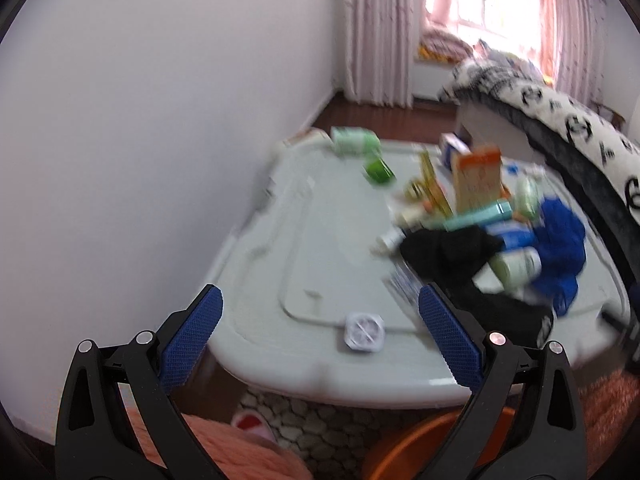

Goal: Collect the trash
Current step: 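Grasp the black sock with the right gripper and drop it into the orange bucket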

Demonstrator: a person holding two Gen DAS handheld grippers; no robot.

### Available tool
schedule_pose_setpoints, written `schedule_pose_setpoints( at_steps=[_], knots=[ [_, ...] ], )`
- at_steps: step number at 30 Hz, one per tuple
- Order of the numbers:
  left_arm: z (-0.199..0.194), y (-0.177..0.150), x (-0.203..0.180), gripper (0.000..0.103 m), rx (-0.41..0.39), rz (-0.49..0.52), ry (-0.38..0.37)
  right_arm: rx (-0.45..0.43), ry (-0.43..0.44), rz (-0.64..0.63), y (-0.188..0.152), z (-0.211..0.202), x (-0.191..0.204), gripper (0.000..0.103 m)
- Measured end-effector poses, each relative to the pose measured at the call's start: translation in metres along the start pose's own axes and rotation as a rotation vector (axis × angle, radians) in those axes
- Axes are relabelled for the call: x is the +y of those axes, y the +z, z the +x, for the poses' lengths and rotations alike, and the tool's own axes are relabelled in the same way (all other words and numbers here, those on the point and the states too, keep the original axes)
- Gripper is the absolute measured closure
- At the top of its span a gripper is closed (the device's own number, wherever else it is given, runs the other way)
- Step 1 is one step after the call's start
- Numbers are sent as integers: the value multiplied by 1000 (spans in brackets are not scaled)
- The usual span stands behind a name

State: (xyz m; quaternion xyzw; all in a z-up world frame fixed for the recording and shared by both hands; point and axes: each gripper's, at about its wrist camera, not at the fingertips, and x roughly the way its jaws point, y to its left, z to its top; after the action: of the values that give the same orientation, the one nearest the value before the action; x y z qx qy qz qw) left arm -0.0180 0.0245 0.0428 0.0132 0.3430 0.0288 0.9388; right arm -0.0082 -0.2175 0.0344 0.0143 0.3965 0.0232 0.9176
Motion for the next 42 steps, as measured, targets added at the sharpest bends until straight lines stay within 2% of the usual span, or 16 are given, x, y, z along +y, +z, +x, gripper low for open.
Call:
schedule_pose_setpoints(
  at_steps=[2, 6, 9, 10, 12, 13, 14, 20, 26, 28, 35, 36, 37, 38, 40, 42],
  knots=[
    [-4, 6, 10, 7, -18, -27, 15, 66, 62, -82, -1, 16, 26, 4],
    [3, 8, 37, 7, 17, -147, -18, 80, 54, -359, -2, 37, 85, 4],
    [8, 7, 55, 7, 47, -236, -40, 103, 37, -426, 3, 57, 103, 5],
    [9, 6, 59, 7, 51, -255, -48, 116, 39, -425, 5, 64, 105, 12],
    [10, 4, 67, 7, 64, -302, -68, 172, 71, -416, 8, 77, 107, 54],
    [11, 4, 71, 7, 70, -318, -76, 240, 110, -388, 8, 87, 104, 85],
    [12, 3, 74, 7, 76, -336, -85, 266, 130, -357, 9, 90, 99, 88],
    [19, 1, 74, 7, 115, -338, -101, 190, 204, -265, 13, 42, 76, 92],
    [49, -6, 9, 7, 256, -13, -32, 100, 307, -55, 20, -13, 31, 91],
    [62, -12, -4, 7, 301, 28, -45, 92, 316, -22, 19, -15, 27, 91],
    [98, -20, -15, 9, 392, 41, -68, 98, 316, 15, 3, -13, 19, 90],
    [103, -21, -15, 13, 403, 35, -69, 102, 317, 18, 1, -15, 18, 90],
    [106, -22, -15, 36, 412, 29, -73, 105, 318, 19, 0, -14, 19, 90],
    [109, -21, -15, 37, 422, 22, -88, 105, 318, 18, 0, -14, 19, 90],
    [106, -20, -15, 66, 403, 8, -155, 102, 320, 19, -2, -15, 19, 89],
    [101, -20, -21, 71, 385, 33, -146, 103, 326, 28, -2, -14, 17, 89]
  ],
)
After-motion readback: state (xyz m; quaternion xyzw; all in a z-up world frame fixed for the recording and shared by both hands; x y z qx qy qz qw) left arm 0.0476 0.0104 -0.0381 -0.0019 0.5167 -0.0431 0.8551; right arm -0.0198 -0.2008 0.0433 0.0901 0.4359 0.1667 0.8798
